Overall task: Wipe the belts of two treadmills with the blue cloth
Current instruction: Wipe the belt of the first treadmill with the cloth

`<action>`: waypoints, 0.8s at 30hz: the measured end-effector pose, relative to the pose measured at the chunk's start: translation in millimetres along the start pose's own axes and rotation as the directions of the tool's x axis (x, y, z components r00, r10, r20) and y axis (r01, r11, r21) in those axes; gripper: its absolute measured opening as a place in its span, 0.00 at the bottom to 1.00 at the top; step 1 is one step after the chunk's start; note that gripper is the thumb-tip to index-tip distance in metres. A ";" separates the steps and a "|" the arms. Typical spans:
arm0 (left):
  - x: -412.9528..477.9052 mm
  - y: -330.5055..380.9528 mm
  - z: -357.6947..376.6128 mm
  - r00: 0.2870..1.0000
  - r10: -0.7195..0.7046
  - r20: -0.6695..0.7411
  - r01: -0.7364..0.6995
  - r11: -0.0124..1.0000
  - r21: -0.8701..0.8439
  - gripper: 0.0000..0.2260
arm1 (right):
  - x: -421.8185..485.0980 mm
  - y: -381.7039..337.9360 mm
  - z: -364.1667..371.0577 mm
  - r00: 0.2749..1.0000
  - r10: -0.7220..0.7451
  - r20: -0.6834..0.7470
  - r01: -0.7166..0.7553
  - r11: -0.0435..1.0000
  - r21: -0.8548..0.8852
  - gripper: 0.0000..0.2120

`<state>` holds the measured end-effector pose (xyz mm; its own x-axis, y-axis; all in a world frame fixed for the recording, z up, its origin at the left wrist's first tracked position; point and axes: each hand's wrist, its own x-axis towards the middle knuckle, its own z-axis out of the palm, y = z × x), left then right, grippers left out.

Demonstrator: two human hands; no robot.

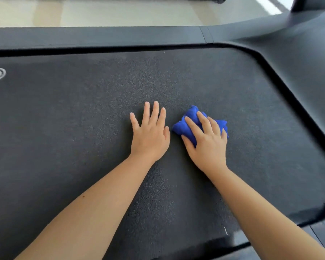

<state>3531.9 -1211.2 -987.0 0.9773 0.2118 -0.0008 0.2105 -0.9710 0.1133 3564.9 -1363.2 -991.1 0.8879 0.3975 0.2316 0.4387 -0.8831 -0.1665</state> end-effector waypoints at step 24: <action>112.3 43.5 5.9 0.993 -0.103 0.052 0.103 0.995 0.007 0.27 | 55.1 228.6 -34.2 0.938 0.342 -0.049 -0.345 0.936 -0.074 0.23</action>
<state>3651.0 -1230.4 -988.1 0.9503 0.3048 -0.0639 0.3102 -0.9448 0.1059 3709.4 -1551.8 -983.7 0.9766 0.0588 0.2071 0.0940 -0.9819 -0.1645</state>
